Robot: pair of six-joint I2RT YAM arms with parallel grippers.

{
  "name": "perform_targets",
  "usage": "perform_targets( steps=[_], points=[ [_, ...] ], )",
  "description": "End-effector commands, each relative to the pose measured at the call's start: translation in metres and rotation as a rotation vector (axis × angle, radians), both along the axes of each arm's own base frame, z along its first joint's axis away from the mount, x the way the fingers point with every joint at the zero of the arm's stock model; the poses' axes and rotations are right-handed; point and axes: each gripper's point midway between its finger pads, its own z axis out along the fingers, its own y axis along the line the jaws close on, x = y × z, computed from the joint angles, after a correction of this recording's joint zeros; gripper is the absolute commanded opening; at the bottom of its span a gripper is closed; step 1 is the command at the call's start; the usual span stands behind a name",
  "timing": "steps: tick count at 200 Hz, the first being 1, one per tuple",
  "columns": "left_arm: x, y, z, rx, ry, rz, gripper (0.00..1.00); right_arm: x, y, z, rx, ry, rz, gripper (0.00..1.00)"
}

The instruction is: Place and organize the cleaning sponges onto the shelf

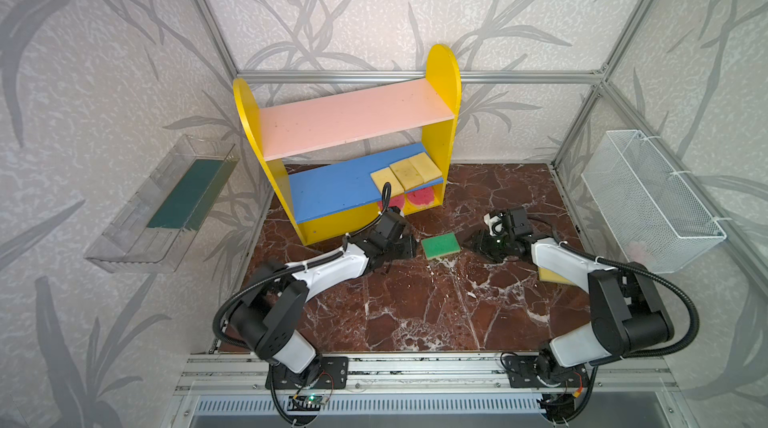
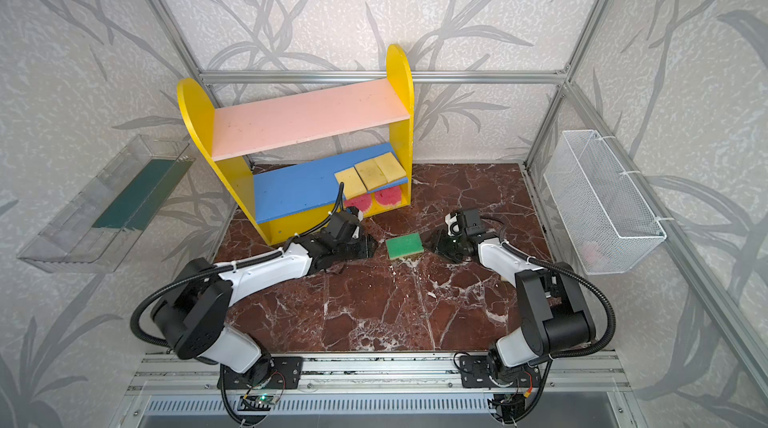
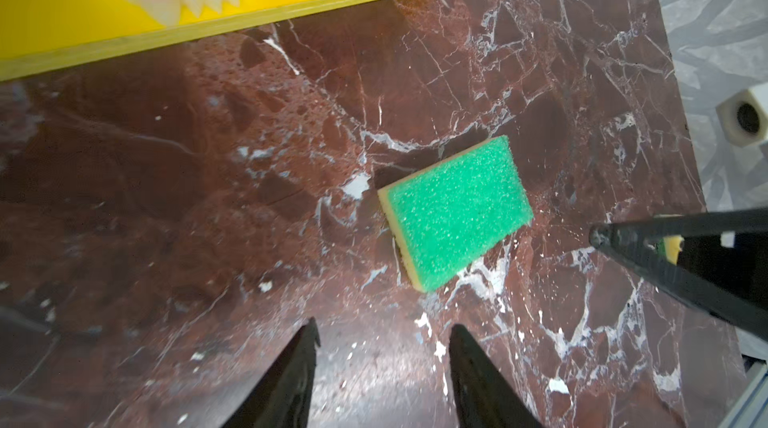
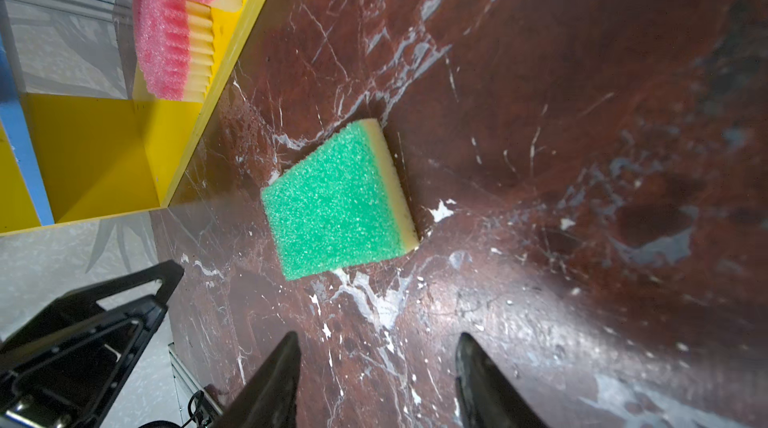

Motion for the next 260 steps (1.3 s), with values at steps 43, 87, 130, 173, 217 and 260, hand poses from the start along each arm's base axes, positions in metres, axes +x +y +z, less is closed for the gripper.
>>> perform_targets(
  steps=[43,87,130,173,217,260],
  points=[
    [0.036,-0.034,-0.008,0.037,-0.005,-0.068,0.46,-0.011,0.002,-0.013,0.029,-0.008,-0.001,0.44],
    [0.048,-0.047,-0.027,0.043,0.028,-0.079,0.42,-0.009,0.013,-0.019,0.055,0.009,0.011,0.39],
    [0.052,-0.057,-0.040,0.020,0.049,-0.076,0.38,-0.004,0.020,-0.029,0.069,0.031,0.008,0.21],
    [0.052,-0.063,-0.047,0.009,0.064,-0.081,0.37,0.000,0.025,-0.036,0.081,0.046,0.006,0.18],
    [0.042,-0.073,-0.046,-0.014,0.071,-0.096,0.37,0.011,0.027,-0.039,0.080,0.045,0.001,0.17],
    [0.017,-0.086,-0.048,-0.054,0.090,-0.114,0.36,0.024,0.025,-0.050,0.054,0.062,-0.022,0.17]
  ],
)
